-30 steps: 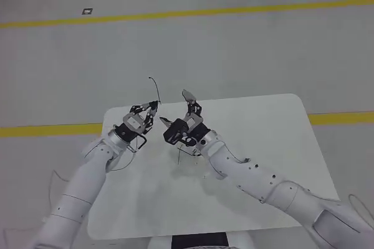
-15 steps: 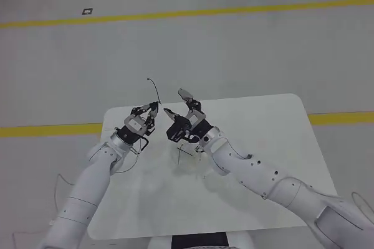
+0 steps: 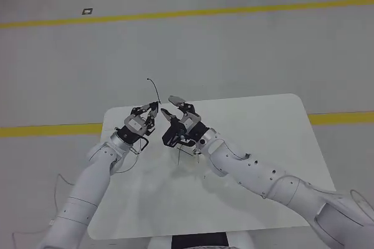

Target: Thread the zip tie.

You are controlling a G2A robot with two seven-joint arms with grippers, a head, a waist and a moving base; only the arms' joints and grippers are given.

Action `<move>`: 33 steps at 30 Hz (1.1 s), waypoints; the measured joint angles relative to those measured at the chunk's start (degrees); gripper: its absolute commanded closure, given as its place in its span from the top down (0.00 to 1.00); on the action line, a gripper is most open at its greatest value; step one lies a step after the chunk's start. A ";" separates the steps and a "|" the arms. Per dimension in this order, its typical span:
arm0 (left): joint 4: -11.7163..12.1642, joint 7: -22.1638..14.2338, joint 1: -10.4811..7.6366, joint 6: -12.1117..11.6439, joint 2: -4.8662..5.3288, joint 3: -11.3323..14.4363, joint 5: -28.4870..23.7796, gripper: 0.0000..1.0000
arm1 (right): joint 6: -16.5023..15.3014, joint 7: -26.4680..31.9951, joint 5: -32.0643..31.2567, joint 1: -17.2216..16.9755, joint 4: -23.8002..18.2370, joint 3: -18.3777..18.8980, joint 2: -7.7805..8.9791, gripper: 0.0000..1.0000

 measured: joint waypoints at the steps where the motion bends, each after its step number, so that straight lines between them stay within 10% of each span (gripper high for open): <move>1: 0.00 0.00 0.00 0.00 0.00 0.00 0.00 0.00 | 0.00 -0.07 0.00 -0.06 0.00 0.06 -0.04 0.31; 33: 0.00 0.00 0.00 0.00 0.00 0.00 0.00 0.00 | 0.00 -0.69 0.00 0.96 2.70 -0.93 -2.84 0.17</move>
